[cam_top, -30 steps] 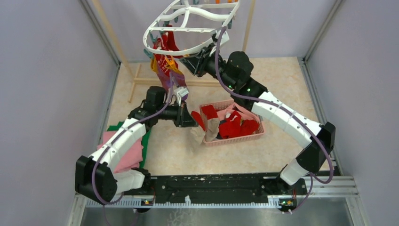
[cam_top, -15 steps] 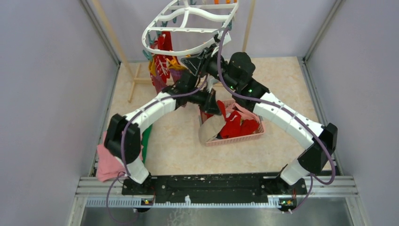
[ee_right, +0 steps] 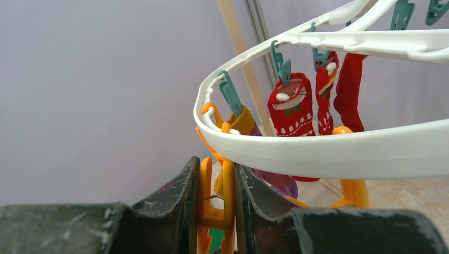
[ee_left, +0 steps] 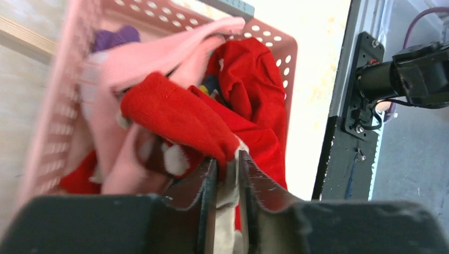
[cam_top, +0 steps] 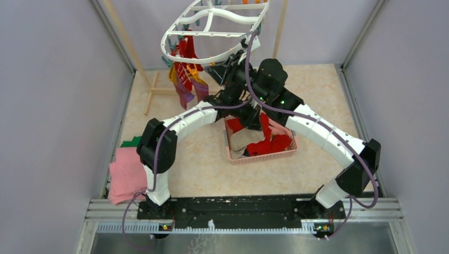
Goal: Remove the socks clipped to the hanger
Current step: Place the sock in the bin.
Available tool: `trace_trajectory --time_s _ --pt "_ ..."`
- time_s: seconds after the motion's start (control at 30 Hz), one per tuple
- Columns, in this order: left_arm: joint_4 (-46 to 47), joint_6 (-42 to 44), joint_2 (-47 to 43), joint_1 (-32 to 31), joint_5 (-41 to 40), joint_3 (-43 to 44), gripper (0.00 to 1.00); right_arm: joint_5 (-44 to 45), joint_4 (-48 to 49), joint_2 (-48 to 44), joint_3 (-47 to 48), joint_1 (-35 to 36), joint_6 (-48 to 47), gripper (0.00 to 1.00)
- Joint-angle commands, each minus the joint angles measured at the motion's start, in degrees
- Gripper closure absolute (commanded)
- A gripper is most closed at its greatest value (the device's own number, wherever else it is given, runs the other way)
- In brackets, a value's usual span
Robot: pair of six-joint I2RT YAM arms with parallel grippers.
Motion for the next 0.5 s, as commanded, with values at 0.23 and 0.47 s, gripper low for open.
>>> trace_trajectory --time_s 0.23,0.47 --pt "-2.7 16.3 7.9 -8.7 -23.6 -1.9 0.41 -1.2 0.7 -3.0 -0.7 0.2 1.0 0.99" --pt "-9.3 17.4 4.1 -9.7 -25.3 -3.4 0.01 -0.7 -0.8 -3.1 -0.3 0.1 0.0 0.99"
